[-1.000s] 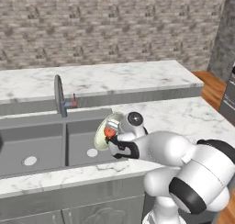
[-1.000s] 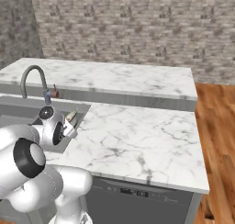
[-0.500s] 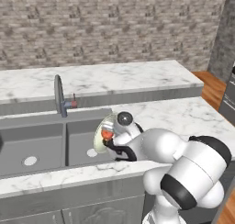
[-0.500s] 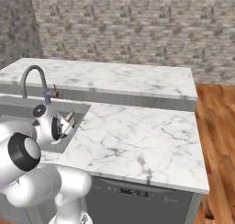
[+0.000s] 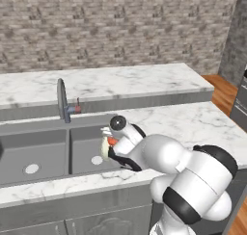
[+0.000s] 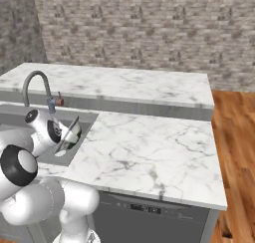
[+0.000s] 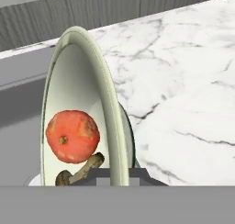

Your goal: Dump the mushroom and squash from the bowl so the bowl can be washed. Place the bowl in the sink after clearing the leftovers.

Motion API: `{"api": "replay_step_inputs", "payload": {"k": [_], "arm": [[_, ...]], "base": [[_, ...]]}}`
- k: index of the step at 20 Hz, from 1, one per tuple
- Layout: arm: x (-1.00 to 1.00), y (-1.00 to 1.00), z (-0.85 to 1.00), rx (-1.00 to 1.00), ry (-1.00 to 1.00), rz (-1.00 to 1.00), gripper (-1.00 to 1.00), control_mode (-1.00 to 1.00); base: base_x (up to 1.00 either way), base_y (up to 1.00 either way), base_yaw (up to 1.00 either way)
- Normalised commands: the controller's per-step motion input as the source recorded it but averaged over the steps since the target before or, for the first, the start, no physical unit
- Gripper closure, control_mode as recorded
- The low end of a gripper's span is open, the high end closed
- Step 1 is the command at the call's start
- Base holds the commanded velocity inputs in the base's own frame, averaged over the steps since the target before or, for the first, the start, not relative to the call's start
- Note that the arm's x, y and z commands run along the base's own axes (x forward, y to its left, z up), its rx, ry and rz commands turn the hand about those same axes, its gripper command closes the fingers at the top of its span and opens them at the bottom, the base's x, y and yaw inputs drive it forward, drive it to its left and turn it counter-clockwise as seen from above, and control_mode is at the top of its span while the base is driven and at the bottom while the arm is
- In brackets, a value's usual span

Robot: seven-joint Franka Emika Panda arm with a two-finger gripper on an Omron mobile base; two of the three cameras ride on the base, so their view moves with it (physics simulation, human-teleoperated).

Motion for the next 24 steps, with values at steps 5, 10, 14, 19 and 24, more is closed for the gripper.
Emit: {"api": "replay_step_inputs", "payload": {"k": [5,10,14,19,24], "arm": [[0.00,0.00,0.01,-0.13,0.05,-0.01,1.00,-1.00],[0.00,0.01,0.00,-0.09,0.00,0.00,1.00,-1.00],[0.00,0.00,0.01,-0.15,-0.01,0.00,1.00,-1.00],[0.00,0.04,0.00,-0.26,0.00,0.00,1.00,-1.00],[0.03,0.21,0.00,-0.25,0.00,0.00,1.00,-1.00]], "base": [[0.00,0.00,0.00],[0.00,0.00,0.00],[0.00,0.00,0.00],[0.00,0.00,0.00],[0.00,0.00,0.00]]}}
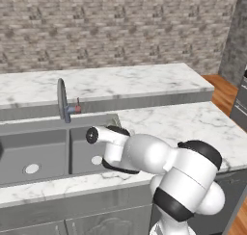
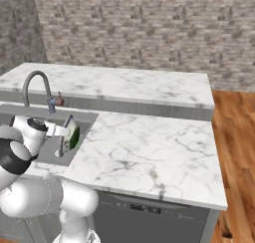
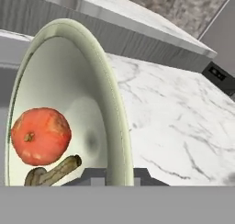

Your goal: Dump the mushroom and squash from the bowl so the bowl can be washed. Place the bowl in the sink after clearing the leftovers.

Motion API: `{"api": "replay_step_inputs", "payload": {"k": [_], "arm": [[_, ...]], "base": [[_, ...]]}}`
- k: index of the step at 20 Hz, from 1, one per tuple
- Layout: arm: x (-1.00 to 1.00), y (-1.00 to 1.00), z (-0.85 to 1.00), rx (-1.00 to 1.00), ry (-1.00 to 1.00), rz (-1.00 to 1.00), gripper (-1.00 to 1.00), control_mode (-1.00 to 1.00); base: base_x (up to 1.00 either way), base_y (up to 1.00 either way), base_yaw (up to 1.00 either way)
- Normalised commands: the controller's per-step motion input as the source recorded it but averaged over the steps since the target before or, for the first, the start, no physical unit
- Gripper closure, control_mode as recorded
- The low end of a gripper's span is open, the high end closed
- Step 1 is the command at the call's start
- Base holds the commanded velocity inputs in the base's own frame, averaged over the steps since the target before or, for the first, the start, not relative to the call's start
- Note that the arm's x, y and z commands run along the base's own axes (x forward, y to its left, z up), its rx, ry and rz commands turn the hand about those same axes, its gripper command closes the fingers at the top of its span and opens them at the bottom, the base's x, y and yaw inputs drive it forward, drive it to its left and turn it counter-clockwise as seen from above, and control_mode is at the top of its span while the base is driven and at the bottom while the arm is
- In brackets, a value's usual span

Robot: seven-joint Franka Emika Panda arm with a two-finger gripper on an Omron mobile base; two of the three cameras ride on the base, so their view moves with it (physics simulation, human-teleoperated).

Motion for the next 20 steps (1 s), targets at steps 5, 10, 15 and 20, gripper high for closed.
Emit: {"api": "replay_step_inputs", "payload": {"k": [5,10,15,20], "arm": [[0.03,0.31,0.01,-0.25,0.00,0.00,1.00,-1.00],[0.02,0.26,0.01,-0.22,0.00,0.00,1.00,-1.00],[0.00,0.19,0.01,-0.23,0.00,0.00,1.00,-1.00],[0.00,0.08,0.18,-0.19,0.00,0.00,1.00,-1.00]], "base": [[0.00,0.00,0.00],[0.00,0.00,0.00],[0.00,0.00,0.00],[0.00,0.00,0.00]]}}
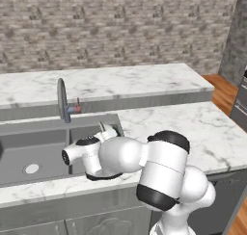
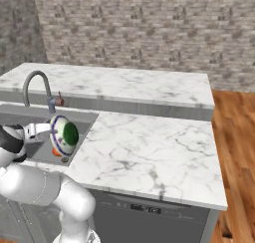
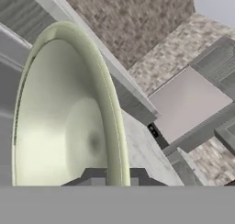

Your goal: Dump the mushroom and squash from the bowl so the bowl can be washed. Place the bowl in the sink after clearing the leftovers.

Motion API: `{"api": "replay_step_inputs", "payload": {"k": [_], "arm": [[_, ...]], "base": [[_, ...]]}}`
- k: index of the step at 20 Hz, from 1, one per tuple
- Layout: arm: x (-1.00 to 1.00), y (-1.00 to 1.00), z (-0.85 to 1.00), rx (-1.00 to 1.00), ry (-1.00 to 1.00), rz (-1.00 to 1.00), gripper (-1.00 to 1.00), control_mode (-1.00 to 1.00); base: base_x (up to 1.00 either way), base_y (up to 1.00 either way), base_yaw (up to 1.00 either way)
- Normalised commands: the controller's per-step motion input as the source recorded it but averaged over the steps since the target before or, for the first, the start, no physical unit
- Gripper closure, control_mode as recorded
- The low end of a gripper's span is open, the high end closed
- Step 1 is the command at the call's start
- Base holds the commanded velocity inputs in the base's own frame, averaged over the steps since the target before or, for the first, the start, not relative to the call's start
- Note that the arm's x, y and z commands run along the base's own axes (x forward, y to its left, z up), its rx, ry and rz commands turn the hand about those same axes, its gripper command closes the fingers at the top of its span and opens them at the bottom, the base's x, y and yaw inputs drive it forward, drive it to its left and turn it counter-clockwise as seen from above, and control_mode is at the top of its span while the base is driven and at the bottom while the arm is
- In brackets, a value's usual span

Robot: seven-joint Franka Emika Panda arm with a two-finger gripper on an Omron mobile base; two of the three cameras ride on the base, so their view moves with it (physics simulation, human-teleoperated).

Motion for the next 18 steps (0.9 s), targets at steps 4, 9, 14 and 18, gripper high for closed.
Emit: {"api": "replay_step_inputs", "payload": {"k": [4,9,14,18], "arm": [[0.00,0.00,0.34,-0.13,-0.02,0.00,1.00,-1.00],[0.00,-0.07,0.61,0.07,-0.10,-0.04,1.00,-1.00],[-0.18,-0.39,0.61,0.37,-0.11,-0.06,1.00,-1.00],[-0.42,-0.71,0.42,0.54,-0.08,-0.05,1.00,-1.00]], "base": [[0.00,0.00,0.00],[0.00,0.00,0.00],[0.00,0.00,0.00],[0.00,0.00,0.00]]}}
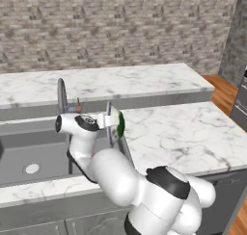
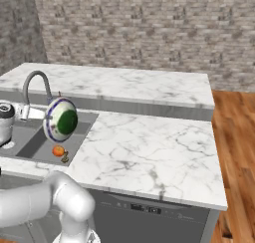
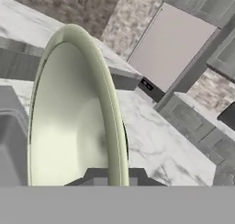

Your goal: Dump the mushroom and squash from the bowl so the bowl can be washed. Place the bowl in the sink after clearing the leftovers.

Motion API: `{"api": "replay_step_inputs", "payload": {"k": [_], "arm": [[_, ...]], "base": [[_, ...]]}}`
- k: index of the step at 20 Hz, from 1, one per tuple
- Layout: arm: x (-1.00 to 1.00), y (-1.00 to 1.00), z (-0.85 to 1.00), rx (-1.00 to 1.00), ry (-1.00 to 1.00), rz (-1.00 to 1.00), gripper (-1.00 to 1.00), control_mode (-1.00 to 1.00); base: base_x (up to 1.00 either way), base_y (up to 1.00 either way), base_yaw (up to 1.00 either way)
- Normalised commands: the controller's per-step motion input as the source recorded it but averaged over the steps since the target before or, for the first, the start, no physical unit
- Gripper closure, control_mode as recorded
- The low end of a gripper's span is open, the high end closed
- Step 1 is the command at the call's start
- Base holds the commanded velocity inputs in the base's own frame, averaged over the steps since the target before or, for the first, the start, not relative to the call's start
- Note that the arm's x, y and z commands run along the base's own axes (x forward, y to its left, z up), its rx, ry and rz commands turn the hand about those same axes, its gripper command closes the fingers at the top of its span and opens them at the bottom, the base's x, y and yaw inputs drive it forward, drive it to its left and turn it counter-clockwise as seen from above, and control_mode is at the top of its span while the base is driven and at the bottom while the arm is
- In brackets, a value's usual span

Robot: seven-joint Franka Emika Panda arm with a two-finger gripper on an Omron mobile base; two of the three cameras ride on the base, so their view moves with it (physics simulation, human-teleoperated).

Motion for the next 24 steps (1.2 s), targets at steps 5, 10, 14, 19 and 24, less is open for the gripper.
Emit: {"api": "replay_step_inputs", "payload": {"k": [5,10,14,19,24], "arm": [[-0.42,-0.95,0.34,0.59,-0.09,0.00,1.00,-1.00],[-0.40,-0.98,0.32,0.64,-0.11,0.00,1.00,-1.00],[-0.39,-0.98,0.16,0.66,-0.08,0.00,1.00,-1.00],[-0.58,-1.00,0.00,0.71,-0.11,0.02,1.00,-1.00],[-0.50,-0.77,0.00,0.43,-0.20,0.01,1.00,-1.00]], "base": [[0.00,0.00,0.00],[0.00,0.00,0.00],[0.00,0.00,0.00],[0.00,0.00,0.00],[0.00,0.00,0.00]]}}
